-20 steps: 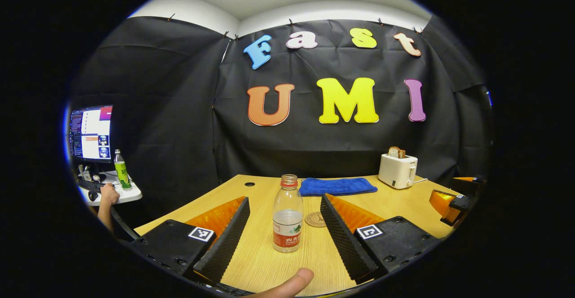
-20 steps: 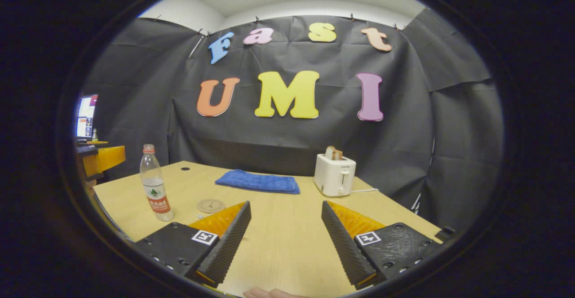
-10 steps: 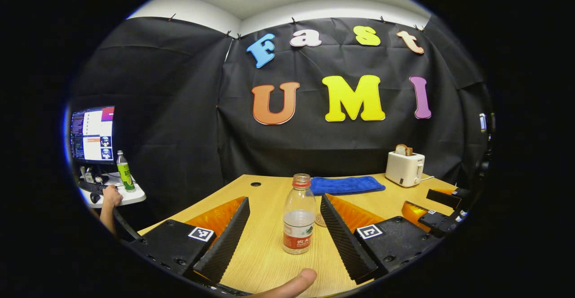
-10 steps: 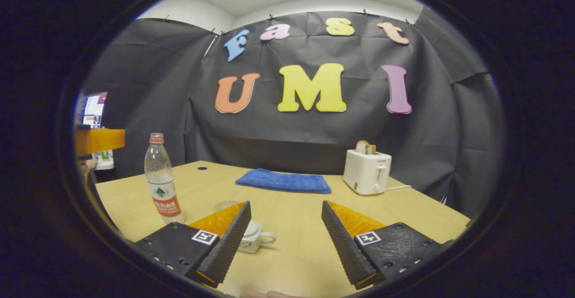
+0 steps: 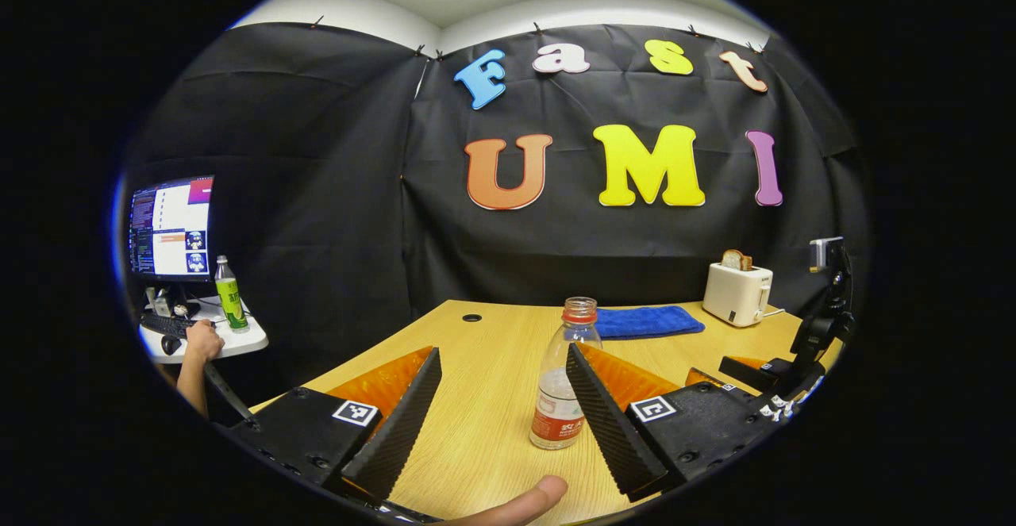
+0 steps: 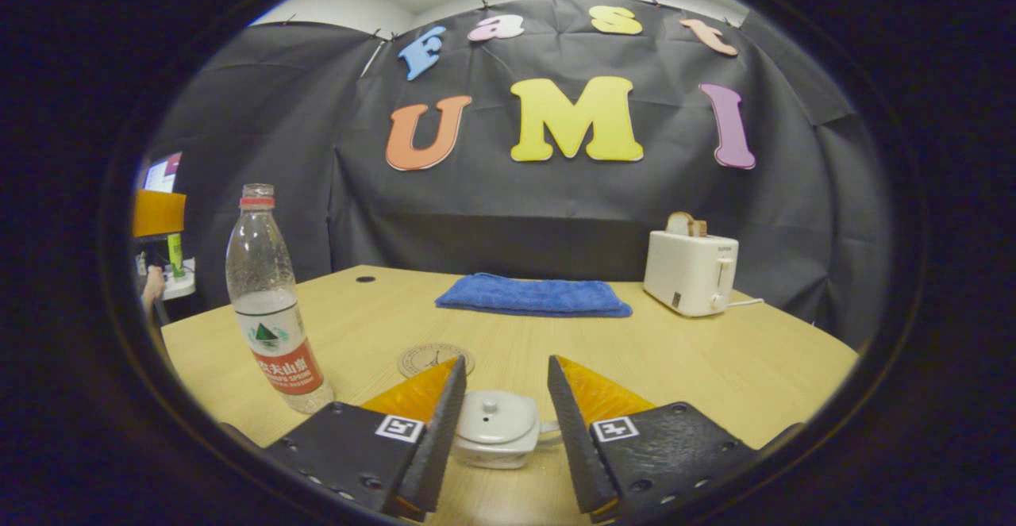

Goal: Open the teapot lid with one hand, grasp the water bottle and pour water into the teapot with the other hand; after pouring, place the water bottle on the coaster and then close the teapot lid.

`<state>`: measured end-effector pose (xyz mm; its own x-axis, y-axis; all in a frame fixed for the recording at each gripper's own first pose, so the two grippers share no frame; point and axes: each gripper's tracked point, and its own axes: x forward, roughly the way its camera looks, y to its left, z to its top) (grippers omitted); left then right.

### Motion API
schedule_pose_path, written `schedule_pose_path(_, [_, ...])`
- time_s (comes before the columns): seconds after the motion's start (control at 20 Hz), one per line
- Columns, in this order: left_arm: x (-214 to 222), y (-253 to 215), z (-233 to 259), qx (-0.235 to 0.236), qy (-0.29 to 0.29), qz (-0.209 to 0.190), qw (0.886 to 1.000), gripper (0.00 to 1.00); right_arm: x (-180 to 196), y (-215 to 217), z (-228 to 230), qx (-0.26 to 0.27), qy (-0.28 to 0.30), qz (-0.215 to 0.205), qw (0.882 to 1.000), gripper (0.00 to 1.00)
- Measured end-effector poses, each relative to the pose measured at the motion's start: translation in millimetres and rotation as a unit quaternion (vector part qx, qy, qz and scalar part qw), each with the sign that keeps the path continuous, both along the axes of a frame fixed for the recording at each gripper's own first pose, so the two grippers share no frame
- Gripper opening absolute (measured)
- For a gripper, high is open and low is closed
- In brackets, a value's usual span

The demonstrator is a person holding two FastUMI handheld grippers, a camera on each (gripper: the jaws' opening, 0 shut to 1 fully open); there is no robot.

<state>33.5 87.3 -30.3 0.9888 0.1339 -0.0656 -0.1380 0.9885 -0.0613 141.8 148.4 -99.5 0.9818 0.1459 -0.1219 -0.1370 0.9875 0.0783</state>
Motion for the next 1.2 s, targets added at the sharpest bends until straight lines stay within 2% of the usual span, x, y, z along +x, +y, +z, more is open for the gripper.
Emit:
schedule_pose_path(0.1, [1.7, 0.5, -3.0, -0.001, 0.003, -0.004, 1.0, 0.99, 0.7, 3.2, -2.3, 0.0, 0.003, 0.002, 1.0, 0.45])
schedule_pose_path(0.25, [3.8, -0.3, -3.9, 0.001, 0.002, -0.011, 1.0, 0.99, 2.8, 3.5, -3.2, 0.0, 0.0, 0.001, 1.0, 0.29])
schedule_pose_path(0.4, [6.7, -7.8, -10.1, -0.001, 0.008, -0.029, 1.0, 0.99, 2.8, 8.2, -5.1, -0.004, 0.004, 0.007, 1.0, 0.06])
schedule_pose_path(0.55, [11.7, -2.6, -16.6, -0.004, 0.011, -0.028, 1.0, 0.99, 1.1, 9.1, -4.9, -0.013, 0.006, 0.01, 1.0, 0.04])
schedule_pose_path(0.7, [17.3, -12.4, -20.7, -0.017, 0.01, -0.046, 0.999, 0.99, 2.4, 7.3, -1.7, -0.019, -0.005, -0.002, 1.0, 0.04])
schedule_pose_path(0.8, [18.3, -12.9, -24.0, -0.014, 0.011, -0.05, 0.999, 0.99, 0.4, 11.0, 5.3, -0.016, -0.012, 0.005, 1.0, 0.04])
schedule_pose_path(1.05, [22.8, -26.6, -28.7, -0.007, 0.007, -0.075, 0.997, 0.99, -10.5, 0.0, 43.2, -0.009, -0.045, 0.008, 0.999, 0.04])
schedule_pose_path(1.1, [22.8, -29.7, -30.2, -0.008, 0.006, -0.081, 0.997, 0.99, -17.3, -4.5, 49.1, -0.004, -0.048, 0.008, 0.999, 0.0])
schedule_pose_path(1.2, [24.0, -38.1, -32.4, -0.007, 0.006, -0.095, 0.995, 0.99, -25.4, -15.9, 56.8, 0.004, -0.048, 0.006, 0.999, 0.0])
